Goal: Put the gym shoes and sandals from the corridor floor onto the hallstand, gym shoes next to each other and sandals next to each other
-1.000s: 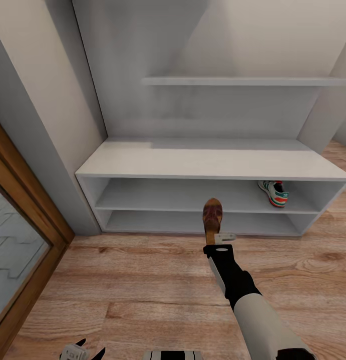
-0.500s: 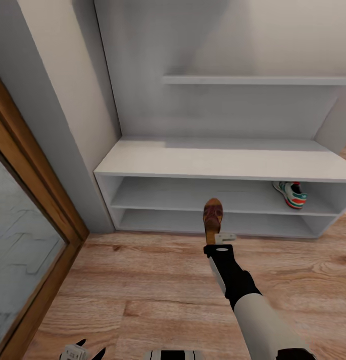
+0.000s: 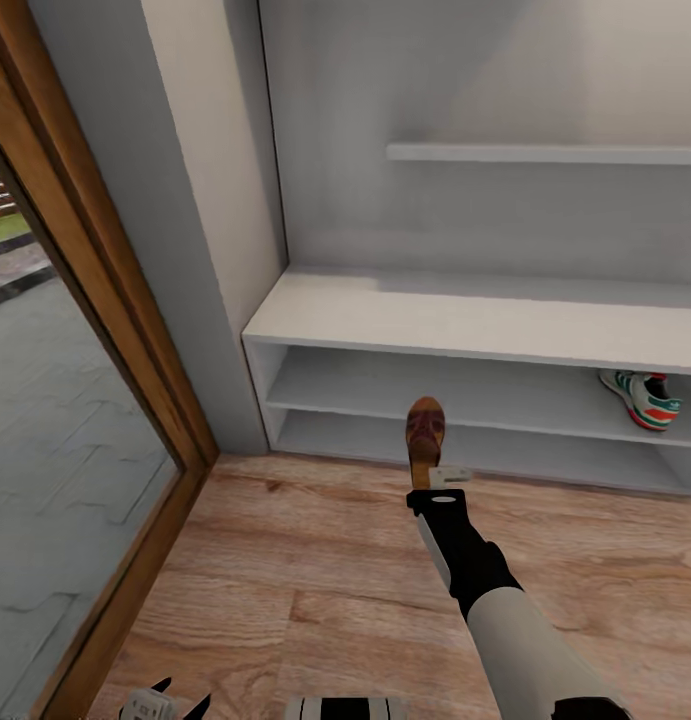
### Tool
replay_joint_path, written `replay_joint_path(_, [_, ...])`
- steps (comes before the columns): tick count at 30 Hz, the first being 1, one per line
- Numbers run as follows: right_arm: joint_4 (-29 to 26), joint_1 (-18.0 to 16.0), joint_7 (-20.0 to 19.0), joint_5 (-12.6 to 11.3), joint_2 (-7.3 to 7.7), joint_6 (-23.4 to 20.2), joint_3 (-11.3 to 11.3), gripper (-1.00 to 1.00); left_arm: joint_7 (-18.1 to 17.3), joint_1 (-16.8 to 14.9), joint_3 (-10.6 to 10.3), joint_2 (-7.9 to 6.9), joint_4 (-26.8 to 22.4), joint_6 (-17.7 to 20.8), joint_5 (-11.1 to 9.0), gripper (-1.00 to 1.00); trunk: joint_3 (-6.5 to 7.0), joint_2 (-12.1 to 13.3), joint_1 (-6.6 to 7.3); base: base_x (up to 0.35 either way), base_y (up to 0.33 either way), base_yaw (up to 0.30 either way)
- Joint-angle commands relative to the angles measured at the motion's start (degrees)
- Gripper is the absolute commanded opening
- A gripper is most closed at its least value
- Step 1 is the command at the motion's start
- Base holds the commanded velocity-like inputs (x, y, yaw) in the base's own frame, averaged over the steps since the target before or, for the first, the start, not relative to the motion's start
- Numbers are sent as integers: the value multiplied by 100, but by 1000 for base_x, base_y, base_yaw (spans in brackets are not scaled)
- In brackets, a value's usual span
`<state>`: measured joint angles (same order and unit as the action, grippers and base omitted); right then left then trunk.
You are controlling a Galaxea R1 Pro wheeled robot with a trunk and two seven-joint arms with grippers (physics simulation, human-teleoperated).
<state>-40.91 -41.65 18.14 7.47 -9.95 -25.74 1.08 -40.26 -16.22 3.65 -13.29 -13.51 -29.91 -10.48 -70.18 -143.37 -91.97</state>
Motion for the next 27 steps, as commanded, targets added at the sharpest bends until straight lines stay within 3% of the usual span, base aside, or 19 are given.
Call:
replay_joint_path(1, [-9,-1,-3,53,-5,-45,11,-100,-54,-4,38,2,7,9,-12,100,-7,-2,1,13,6,56])
replay_joint_path(17, [-13,-1,-3,53,-5,-45,15,-100,-52,-4,39,6,7,14,-15,100,-12,-2,1,239,99,10])
replay_joint_path(27, [-11,-1,-3,53,-5,-45,15,-100,-52,-4,39,10,7,19,-15,100,-12,-2,1,74,36,0])
